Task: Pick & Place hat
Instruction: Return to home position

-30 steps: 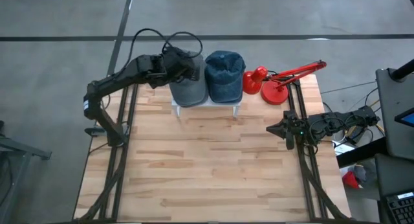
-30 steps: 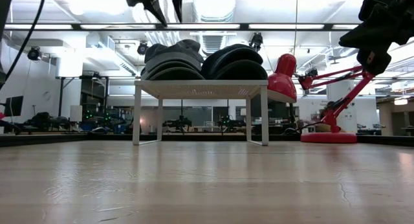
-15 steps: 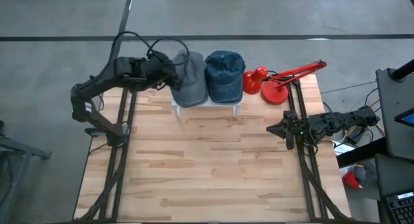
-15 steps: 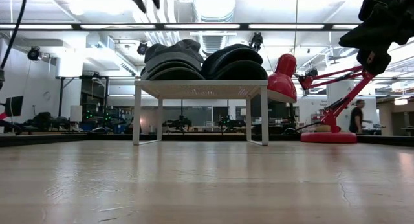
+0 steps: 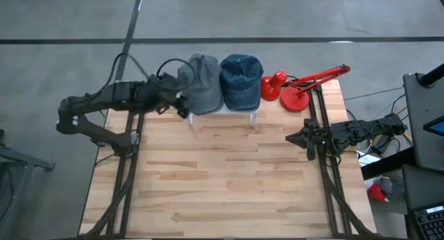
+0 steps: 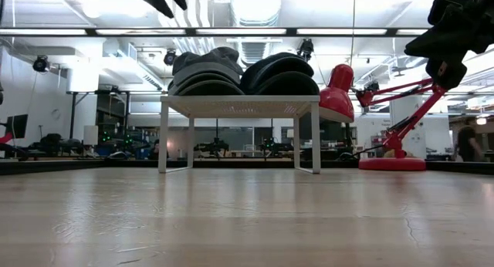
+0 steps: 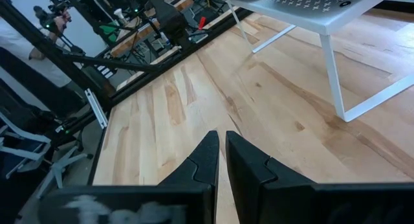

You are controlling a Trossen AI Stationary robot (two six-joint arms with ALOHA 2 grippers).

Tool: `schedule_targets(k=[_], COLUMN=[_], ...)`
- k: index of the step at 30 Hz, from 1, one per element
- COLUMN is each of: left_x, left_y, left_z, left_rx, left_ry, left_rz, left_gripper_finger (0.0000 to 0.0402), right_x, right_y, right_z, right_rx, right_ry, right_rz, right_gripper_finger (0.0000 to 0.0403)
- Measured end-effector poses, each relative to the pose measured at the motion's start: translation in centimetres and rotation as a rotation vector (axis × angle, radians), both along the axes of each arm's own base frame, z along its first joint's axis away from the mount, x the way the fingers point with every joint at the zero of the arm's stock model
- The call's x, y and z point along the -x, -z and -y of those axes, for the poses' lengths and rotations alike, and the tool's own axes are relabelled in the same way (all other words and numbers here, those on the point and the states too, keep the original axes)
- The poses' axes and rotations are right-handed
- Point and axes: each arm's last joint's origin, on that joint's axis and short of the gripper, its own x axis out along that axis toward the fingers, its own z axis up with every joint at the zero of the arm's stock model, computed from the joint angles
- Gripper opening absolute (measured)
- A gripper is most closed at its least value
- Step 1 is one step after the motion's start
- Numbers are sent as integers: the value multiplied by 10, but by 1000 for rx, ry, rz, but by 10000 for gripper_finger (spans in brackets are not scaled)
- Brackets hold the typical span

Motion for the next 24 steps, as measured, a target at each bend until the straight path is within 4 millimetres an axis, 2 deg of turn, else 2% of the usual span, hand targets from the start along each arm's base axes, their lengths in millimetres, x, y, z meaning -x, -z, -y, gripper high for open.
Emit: schedule_targets(k=[5,11,18,24], left_x=[18,38,60,75], left_y=[24,68,124,155], left_z=[8,14,17,19], left_rx=[14,23,40,16], left_ry=[183,370,379,392], left_rz=[129,267,378,488], left_gripper_finger=[223,223,223,223], right_x=[0,0,0,0], right_y=[0,0,0,0], right_z=[0,0,0,0], right_rx=[0,0,7,7], right_ry=[0,0,-2,-2], right_rz=[0,0,0,3], right_gripper_finger=[27,27,27,27])
